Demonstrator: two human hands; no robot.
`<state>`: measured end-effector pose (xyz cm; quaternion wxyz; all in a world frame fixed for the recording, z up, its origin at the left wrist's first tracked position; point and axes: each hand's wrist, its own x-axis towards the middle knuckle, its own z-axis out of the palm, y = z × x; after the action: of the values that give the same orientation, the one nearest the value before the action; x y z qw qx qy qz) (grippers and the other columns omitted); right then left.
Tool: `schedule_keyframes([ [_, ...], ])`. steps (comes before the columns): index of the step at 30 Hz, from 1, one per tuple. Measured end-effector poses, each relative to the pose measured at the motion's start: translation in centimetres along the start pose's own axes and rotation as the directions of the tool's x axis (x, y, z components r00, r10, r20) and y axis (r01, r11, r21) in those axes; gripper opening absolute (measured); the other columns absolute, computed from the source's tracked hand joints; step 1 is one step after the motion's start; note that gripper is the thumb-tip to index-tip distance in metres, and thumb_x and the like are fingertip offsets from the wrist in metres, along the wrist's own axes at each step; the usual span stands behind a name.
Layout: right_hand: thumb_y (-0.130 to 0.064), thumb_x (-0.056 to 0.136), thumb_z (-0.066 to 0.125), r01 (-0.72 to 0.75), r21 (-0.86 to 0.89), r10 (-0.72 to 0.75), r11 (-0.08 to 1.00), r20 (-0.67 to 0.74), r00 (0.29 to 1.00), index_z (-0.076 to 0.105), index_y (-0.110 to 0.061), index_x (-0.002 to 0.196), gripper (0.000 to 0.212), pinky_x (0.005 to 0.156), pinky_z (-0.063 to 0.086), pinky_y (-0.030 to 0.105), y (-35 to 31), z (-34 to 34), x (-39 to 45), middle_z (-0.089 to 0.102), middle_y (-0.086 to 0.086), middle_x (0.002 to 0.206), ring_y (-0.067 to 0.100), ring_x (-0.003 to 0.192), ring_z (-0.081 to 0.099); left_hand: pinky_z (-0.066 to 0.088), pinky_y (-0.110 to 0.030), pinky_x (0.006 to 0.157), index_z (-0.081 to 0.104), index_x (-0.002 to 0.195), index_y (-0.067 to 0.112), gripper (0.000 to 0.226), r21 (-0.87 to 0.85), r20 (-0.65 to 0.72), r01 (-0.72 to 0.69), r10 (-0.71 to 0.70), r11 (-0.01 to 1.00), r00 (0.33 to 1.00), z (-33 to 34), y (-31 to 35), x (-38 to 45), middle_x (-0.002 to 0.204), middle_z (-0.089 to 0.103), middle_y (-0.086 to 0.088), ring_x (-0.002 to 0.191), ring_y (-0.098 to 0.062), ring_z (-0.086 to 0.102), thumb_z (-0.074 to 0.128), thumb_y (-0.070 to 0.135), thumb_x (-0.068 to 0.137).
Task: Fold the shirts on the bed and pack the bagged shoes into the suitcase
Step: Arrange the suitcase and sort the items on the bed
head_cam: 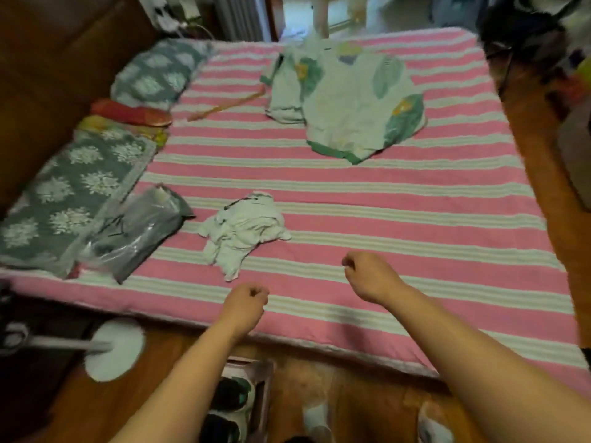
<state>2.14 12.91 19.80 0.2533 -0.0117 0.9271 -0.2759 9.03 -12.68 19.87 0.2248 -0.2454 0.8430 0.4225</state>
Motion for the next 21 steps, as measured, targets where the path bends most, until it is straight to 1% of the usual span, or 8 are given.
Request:
schedule_keyframes([
  [2, -0.014, 0.099, 0.045, 0.031, 0.020, -0.032, 0.999, 0.050, 0.998, 0.063, -0.015, 0.128, 0.035, 0.097, 0.048, 0.034, -2.8, 0.5, 1.8, 0.064, 0.007, 0.132, 0.028, 0.118, 0.060, 0.053, -0.036, 0.078, 0.067, 0.102, 0.017, 0.016, -0.174, -0.047, 0.061, -0.070, 0.983, 0.996, -1.8, -0.6, 0.3, 0.105, 0.072, -0.008, 0.090, -0.024, 0.068, 0.052, 0.015, 0.103],
  [4, -0.011, 0.099, 0.045, 0.059, 0.048, -0.063, 0.997, 0.097, 0.993, 0.062, -0.014, 0.131, 0.036, 0.101, 0.047, 0.034, -4.9, 0.7, 3.2, 0.062, 0.006, 0.135, 0.026, 0.122, 0.058, 0.054, -0.035, 0.077, 0.068, 0.106, 0.016, 0.019, -0.299, -0.096, 0.068, -0.101, 0.952, 0.990, -2.9, -0.4, 0.2, 0.103, 0.072, -0.008, 0.087, -0.021, 0.068, 0.049, 0.012, 0.104],
  [8, -0.009, 0.098, 0.046, 0.114, 0.060, -0.122, 0.992, 0.156, 0.980, 0.062, -0.015, 0.131, 0.037, 0.099, 0.046, 0.031, -7.5, 0.5, 6.1, 0.061, 0.005, 0.137, 0.024, 0.122, 0.057, 0.055, -0.038, 0.087, 0.067, 0.112, 0.019, 0.020, -0.326, -0.189, 0.067, -0.134, 0.943, 0.973, -2.9, -0.5, 1.7, 0.104, 0.071, -0.003, 0.093, -0.019, 0.068, 0.049, 0.016, 0.104],
  [12, -0.007, 0.097, 0.046, 0.088, 0.052, -0.096, 0.995, 0.183, 0.978, 0.063, -0.013, 0.129, 0.036, 0.098, 0.046, 0.030, -9.0, 0.4, 8.4, 0.062, 0.005, 0.134, 0.023, 0.120, 0.058, 0.051, -0.039, 0.098, 0.060, 0.129, 0.017, 0.031, -0.149, -0.147, 0.180, -0.202, 0.972, 0.968, -3.0, -2.1, 5.4, 0.123, 0.065, -0.006, 0.109, -0.025, 0.061, 0.049, 0.017, 0.100],
  [15, -0.011, 0.099, 0.047, 0.067, 0.062, -0.078, 0.996, 0.187, 0.979, 0.064, -0.014, 0.126, 0.032, 0.086, 0.042, 0.026, -9.7, 1.2, 11.1, 0.065, 0.004, 0.127, 0.018, 0.105, 0.059, 0.047, -0.034, 0.088, 0.052, 0.138, 0.016, 0.039, 0.009, -0.119, 0.191, -0.188, 0.982, 0.975, -5.1, -3.0, 11.4, 0.131, 0.059, -0.009, 0.111, -0.027, 0.058, 0.046, 0.019, 0.100],
  [16, -0.012, 0.099, 0.048, 0.056, 0.060, -0.066, 0.997, 0.175, 0.982, 0.065, -0.014, 0.125, 0.030, 0.085, 0.041, 0.025, -10.1, 1.5, 12.2, 0.065, 0.003, 0.125, 0.018, 0.103, 0.059, 0.047, -0.035, 0.089, 0.051, 0.139, 0.014, 0.041, 0.070, -0.123, 0.185, -0.175, 0.980, 0.977, -6.1, -3.3, 14.2, 0.134, 0.057, -0.011, 0.112, -0.029, 0.058, 0.047, 0.019, 0.099],
  [18, -0.012, 0.100, 0.049, -0.002, 0.076, -0.010, 0.997, 0.152, 0.988, 0.066, -0.014, 0.123, 0.028, 0.086, 0.041, 0.024, -10.6, 2.8, 14.6, 0.066, 0.001, 0.123, 0.018, 0.105, 0.059, 0.047, -0.038, 0.097, 0.051, 0.141, 0.010, 0.045, 0.239, -0.103, 0.175, -0.154, 0.955, 0.983, -7.7, -4.8, 20.9, 0.143, 0.047, -0.014, 0.120, -0.033, 0.055, 0.049, 0.018, 0.097],
  [21, -0.014, 0.101, 0.050, -0.083, 0.082, 0.068, 0.993, 0.165, 0.984, 0.066, -0.016, 0.121, 0.026, 0.084, 0.042, 0.024, -11.4, 5.5, 17.3, 0.065, -0.002, 0.115, 0.015, 0.099, 0.058, 0.042, -0.046, 0.107, 0.050, 0.140, 0.012, 0.046, 0.494, -0.063, 0.123, -0.106, 0.861, 0.992, -9.0, -7.4, 29.9, 0.152, 0.030, -0.016, 0.130, -0.038, 0.044, 0.046, 0.013, 0.094],
])
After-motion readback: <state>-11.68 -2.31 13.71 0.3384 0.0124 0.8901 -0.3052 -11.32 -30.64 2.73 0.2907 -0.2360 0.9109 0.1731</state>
